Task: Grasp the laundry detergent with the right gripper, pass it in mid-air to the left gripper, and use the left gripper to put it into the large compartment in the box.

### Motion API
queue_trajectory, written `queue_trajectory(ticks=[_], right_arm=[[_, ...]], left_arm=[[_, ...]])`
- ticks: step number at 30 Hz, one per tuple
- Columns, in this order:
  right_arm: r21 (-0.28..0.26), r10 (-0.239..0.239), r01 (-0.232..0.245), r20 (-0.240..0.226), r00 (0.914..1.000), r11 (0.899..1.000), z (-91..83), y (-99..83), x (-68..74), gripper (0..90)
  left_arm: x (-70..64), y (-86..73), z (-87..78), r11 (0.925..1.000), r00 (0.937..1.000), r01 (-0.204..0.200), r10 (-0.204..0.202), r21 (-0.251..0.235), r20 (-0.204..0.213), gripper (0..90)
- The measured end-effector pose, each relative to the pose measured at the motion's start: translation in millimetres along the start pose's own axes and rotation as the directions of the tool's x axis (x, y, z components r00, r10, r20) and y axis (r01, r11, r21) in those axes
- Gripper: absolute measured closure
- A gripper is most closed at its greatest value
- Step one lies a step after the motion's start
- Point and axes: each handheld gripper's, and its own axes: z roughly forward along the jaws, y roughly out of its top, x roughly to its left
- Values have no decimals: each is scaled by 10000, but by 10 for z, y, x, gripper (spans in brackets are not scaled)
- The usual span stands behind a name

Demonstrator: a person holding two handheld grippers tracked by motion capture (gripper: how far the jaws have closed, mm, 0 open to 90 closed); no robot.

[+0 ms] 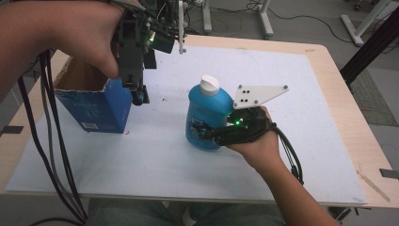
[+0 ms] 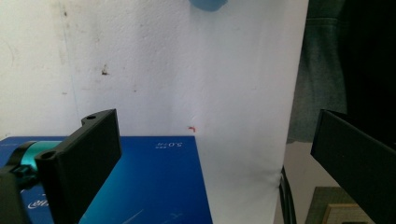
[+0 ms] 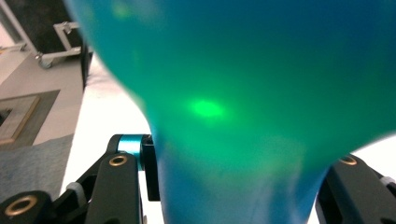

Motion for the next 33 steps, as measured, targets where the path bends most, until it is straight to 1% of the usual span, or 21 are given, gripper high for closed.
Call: queue_trajectory(ticks=[4, 8, 9, 10, 14, 16, 18, 22, 24, 29, 31, 33], right_arm=[[118, -283, 286, -265, 9992, 9995, -1, 104, 18, 459], [309, -524, 542, -565, 9970, 9980, -5, 217, 33, 459], [334, -591, 614, -656, 9961, 9976, -7, 245, 39, 459], [346, -602, 630, -759, 9953, 9974, -6, 273, 51, 459], [530, -937, 1003, -1145, 9890, 9935, 30, 378, 97, 459], [577, -913, 1000, -1378, 9863, 9933, 52, 424, 117, 458], [594, -919, 1018, -1509, 9843, 9930, 72, 466, 125, 458], [609, -978, 1097, -1730, 9801, 9921, 103, 540, 145, 458], [606, -998, 1126, -1840, 9779, 9918, 119, 570, 153, 458], [672, -968, 1123, -2004, 9749, 9914, 154, 622, 147, 458], [693, -970, 1132, -2043, 9741, 9911, 165, 637, 145, 458], [687, -952, 1116, -2069, 9737, 9914, 173, 643, 143, 458]], left_arm=[[-59, 51, -40, 9999, 9999, -150, 150, -45, -77, 17], [-132, 101, -77, 9998, 9997, -162, 160, -95, -207, 17], [-150, 111, -85, 9999, 9996, -111, 108, -112, -275, 17], [-162, 121, -89, 9998, 9995, -153, 149, -131, -290, 17], [-216, 170, -110, 9997, 9995, -187, 184, -123, -243, 17], [-244, 198, -121, 9995, 9995, -286, 284, -136, -171, 17], [-275, 228, -127, 9993, 9993, -360, 359, -94, -97, 17], [-338, 284, -147, 9986, 9986, -512, 511, -107, -105, 17], [-361, 307, -162, 9987, 9987, -491, 489, -123, -130, 17], [-411, 358, -179, 9984, 9984, -540, 538, -156, -159, 17], [-421, 378, -172, 9983, 9982, -576, 575, -79, -157, 17], [-425, 386, -166, 9985, 9984, -540, 538, -89, -173, 17]])
